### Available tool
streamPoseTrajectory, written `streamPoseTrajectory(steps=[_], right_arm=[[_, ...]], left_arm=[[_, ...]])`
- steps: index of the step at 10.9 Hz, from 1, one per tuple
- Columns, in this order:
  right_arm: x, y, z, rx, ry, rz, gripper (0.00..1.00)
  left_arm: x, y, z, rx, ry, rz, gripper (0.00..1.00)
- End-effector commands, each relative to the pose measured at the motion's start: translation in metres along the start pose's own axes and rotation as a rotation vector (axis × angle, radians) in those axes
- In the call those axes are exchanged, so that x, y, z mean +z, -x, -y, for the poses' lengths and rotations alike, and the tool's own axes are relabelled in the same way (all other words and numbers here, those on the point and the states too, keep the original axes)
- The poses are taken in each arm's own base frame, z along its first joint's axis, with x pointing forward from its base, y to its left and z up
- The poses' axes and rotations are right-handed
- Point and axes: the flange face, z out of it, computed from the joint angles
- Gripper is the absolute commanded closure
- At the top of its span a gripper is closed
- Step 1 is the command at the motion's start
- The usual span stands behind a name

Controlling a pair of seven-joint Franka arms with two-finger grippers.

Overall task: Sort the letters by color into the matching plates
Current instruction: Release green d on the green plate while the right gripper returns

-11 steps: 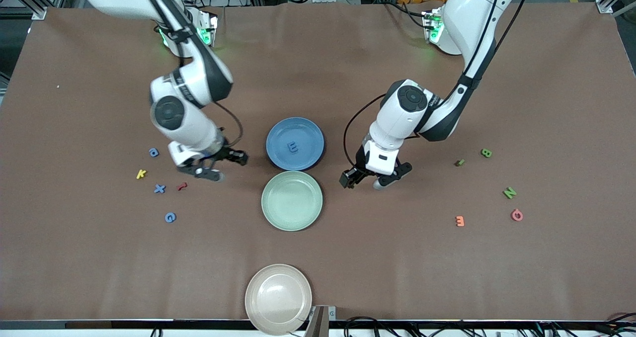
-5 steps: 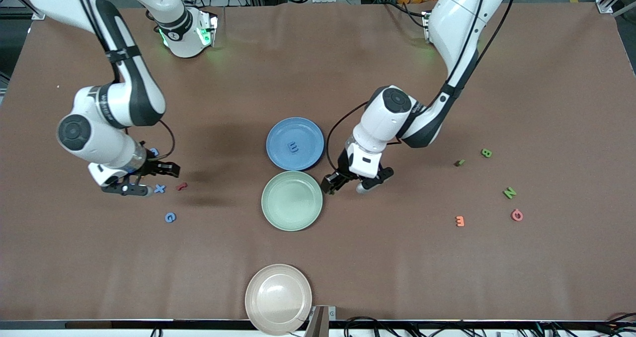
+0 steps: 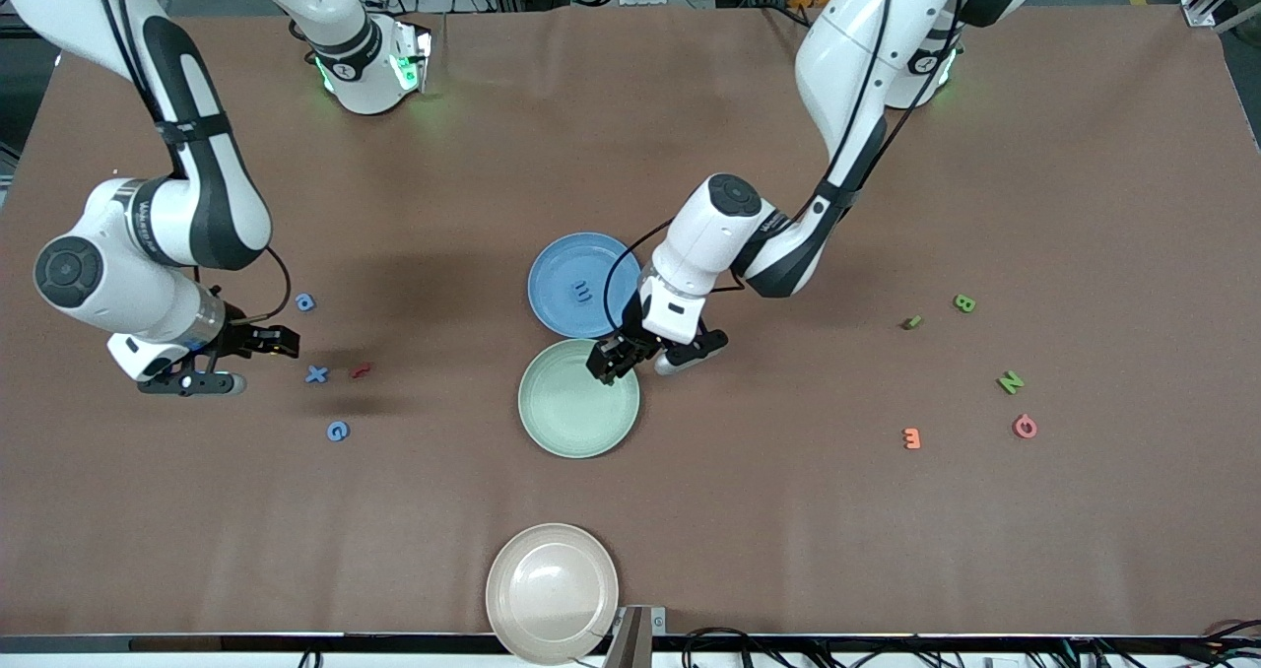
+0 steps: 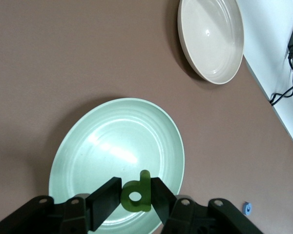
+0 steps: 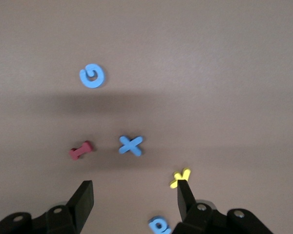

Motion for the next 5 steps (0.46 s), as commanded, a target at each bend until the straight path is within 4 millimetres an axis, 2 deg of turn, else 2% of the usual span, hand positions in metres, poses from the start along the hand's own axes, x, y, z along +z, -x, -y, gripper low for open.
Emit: streamPoseTrajectory(steps=[1, 2, 3, 4, 5], right_arm=[[0.009, -0.027, -0.028, -0.044, 0.013, -0.018, 0.2], [0.019, -0.031, -0.024, -0.051, 0.017, -0.033, 0.2], [0.033, -0.031, -0.022, -0.062, 0.02, -0.028, 0.2], [0.042, -0.033, -0.021, -0.092, 0.032, -0.022, 0.21], [0.049, -0.036, -0.013, -0.115, 0.04, -0.045, 0.23]], left_arm=[[0.027, 0.006, -0.003, 0.04, 0.008, -0.068, 0.94], [0.029, 0.005, -0.001, 0.028, 0.001, -0.086, 0.37], [0.029, 0.009, -0.002, 0.029, 0.003, -0.084, 0.07], [0.028, 0.009, -0.003, 0.029, 0.005, -0.085, 0.0], [0.026, 0.006, -0.001, 0.032, -0.002, -0.088, 0.0]])
